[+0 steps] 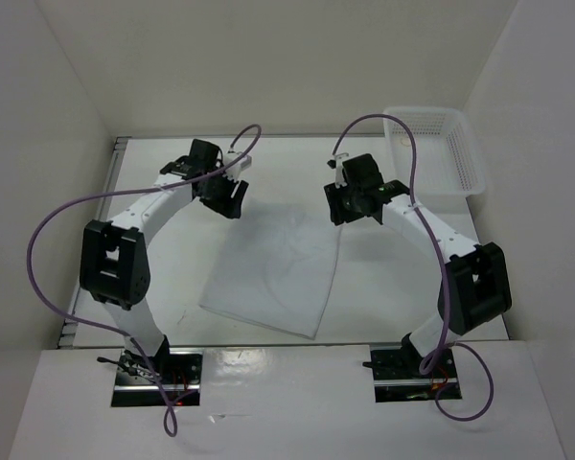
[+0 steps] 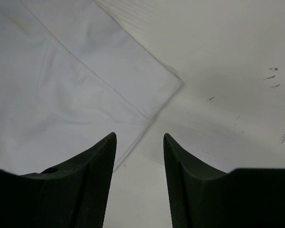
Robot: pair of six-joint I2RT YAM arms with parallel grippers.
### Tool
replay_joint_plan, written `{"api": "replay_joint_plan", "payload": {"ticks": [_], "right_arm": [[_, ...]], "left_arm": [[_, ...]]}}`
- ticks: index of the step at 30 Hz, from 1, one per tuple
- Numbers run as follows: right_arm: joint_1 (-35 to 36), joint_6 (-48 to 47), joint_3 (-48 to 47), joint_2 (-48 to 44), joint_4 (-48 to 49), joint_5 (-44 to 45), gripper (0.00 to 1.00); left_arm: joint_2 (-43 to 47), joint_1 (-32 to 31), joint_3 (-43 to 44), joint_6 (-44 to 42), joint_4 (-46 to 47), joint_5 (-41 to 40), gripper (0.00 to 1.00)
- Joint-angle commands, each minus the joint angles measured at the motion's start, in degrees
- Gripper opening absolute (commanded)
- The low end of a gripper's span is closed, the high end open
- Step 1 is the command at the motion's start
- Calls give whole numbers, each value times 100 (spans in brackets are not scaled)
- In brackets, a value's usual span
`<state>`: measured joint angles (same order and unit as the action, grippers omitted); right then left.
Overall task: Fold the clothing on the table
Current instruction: Flatten the skirt out
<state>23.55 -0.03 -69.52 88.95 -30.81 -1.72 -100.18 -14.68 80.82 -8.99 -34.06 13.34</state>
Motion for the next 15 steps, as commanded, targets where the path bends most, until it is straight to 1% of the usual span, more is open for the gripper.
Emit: {"api": "replay_joint_plan", "payload": {"ticks": [1,6,7,11,14,15], "right_arm": [[-105,-49,96,-185,57,-250,49],[-158,-102,96,-71,57,-355,49],[-158,-102,96,-70,57,-356,49],[-158,-155,158,-70,57,-426,49],[-158,-155,158,-70,57,-478,49],[-158,-155,158,-70,57,-479,49]], "left_arm": [[-440,105,276,-103,101,195,70],[-1099,105,680,-155,32,344,70],[-1231,105,733,-207,-21,510,70],[-1293,105,734,-208,-82,626,68],[-1232,53,524,-260,-136,565,68],[-1136,53,323,-261,-136,486,68]]}}
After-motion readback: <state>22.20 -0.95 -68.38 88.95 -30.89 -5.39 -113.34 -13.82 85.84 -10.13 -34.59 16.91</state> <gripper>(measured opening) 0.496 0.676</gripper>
